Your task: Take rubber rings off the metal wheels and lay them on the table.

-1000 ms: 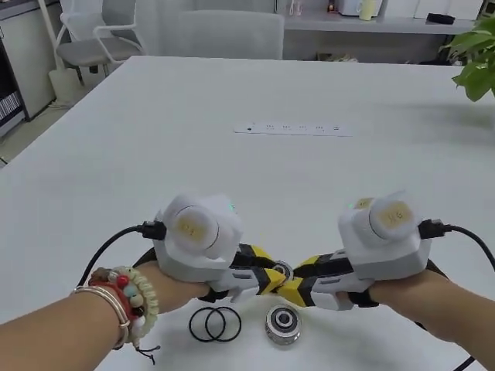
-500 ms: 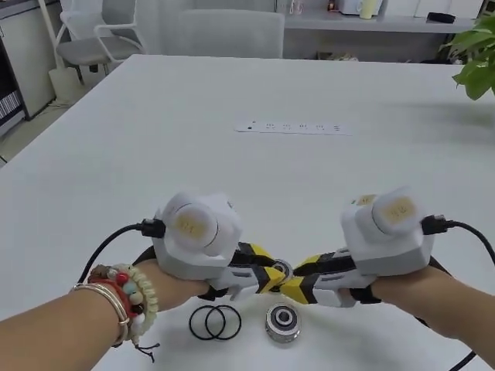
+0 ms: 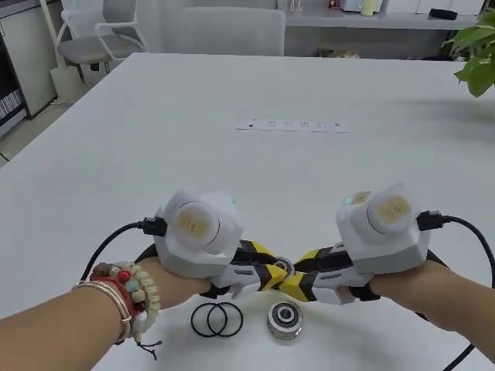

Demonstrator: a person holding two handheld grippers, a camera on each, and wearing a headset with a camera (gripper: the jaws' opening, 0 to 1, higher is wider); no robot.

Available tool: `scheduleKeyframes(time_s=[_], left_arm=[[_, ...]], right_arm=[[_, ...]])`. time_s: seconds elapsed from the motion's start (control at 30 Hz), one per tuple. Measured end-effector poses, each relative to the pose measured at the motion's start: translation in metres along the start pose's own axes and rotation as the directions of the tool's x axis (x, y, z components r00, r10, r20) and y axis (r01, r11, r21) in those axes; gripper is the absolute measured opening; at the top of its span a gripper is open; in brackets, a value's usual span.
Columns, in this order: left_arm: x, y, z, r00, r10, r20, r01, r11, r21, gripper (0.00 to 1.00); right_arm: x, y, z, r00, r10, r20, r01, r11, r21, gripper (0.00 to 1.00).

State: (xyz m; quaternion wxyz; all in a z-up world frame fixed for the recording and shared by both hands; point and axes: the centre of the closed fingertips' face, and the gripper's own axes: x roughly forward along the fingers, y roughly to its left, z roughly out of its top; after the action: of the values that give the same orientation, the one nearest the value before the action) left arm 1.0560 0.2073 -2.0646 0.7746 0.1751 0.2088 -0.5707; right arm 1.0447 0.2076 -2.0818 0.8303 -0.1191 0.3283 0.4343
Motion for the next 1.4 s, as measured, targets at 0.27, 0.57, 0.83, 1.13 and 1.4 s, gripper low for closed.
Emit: scheduleKeyframes(time_s=[0.27, 0.57, 0.83, 1.13, 1.4], left_arm=[[-0.001, 0.002, -0.001, 1.0, 0.007, -0.003, -0.007, 1.0, -0.01, 0.08], [-0.002, 0.004, -0.001, 0.9999, 0.013, -0.009, -0.013, 1.0, -0.008, 0.08], [-0.003, 0.005, -0.002, 0.9997, 0.018, -0.016, -0.019, 1.0, -0.007, 0.08], [-0.003, 0.005, -0.002, 0.9996, 0.021, -0.017, -0.021, 1.0, -0.007, 0.08], [-0.002, 0.006, -0.002, 0.9996, 0.024, -0.017, -0.024, 1.0, -0.004, 0.08]], right_arm=[[-0.003, -0.003, -0.003, 1.0, -0.004, -0.009, 0.004, 1.0, -0.015, 0.02], [-0.002, -0.008, -0.001, 0.998, -0.052, -0.036, 0.052, 0.999, -0.008, 0.0], [-0.001, -0.013, -0.001, 0.9935, -0.096, -0.06, 0.1, 0.993, 0.059, 0.0], [-0.003, -0.018, 0.001, 0.9913, -0.119, -0.056, 0.126, 0.98, 0.151, 0.0], [-0.006, -0.019, 0.009, 0.9952, -0.098, -0.003, 0.096, 0.962, 0.255, 0.0]])
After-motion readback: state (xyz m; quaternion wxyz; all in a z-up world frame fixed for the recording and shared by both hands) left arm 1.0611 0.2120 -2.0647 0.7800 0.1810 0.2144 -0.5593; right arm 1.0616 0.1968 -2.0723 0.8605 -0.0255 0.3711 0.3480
